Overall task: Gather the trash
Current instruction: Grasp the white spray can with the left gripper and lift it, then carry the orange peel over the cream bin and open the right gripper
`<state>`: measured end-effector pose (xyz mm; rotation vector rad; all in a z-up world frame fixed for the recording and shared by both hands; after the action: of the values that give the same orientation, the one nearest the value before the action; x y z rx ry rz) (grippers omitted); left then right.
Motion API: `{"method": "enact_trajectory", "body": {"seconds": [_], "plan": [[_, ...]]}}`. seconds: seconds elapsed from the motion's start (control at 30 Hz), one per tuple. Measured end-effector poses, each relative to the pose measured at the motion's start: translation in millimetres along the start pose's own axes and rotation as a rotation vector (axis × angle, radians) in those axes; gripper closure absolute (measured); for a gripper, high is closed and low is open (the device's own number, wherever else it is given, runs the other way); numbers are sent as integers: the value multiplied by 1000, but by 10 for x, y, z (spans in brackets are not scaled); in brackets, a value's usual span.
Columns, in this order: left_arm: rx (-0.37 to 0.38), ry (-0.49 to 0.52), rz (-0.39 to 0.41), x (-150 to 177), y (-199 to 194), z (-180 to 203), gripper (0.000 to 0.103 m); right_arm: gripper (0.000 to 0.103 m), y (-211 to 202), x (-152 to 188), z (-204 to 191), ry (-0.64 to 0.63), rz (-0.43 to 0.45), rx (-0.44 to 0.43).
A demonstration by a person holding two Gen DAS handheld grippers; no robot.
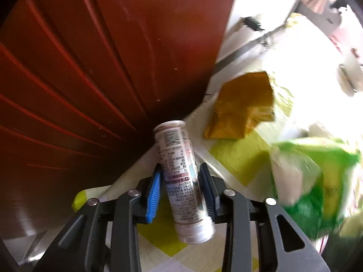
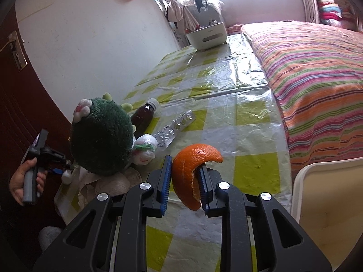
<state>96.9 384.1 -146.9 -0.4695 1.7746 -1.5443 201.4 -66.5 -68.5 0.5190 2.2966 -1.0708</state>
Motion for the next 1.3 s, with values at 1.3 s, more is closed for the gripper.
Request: {"method": "enact_trajectory", "body": {"seconds": [1.3], "plan": [[535, 823, 722, 2093, -2344, 3062, 74, 80, -1333, -373, 1393, 161, 396, 393]]}}
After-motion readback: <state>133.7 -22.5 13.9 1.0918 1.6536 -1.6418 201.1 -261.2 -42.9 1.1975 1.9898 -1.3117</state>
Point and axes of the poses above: each gripper's, at about its wrist camera, not at the fingertips, and y roughly the way its jaws point, z to its right, x to its underside, the point moved 10 cm from there along y, roughly the way its jaws point, and after that the axes turned 10 degrees about y, right-handed, at the moved point
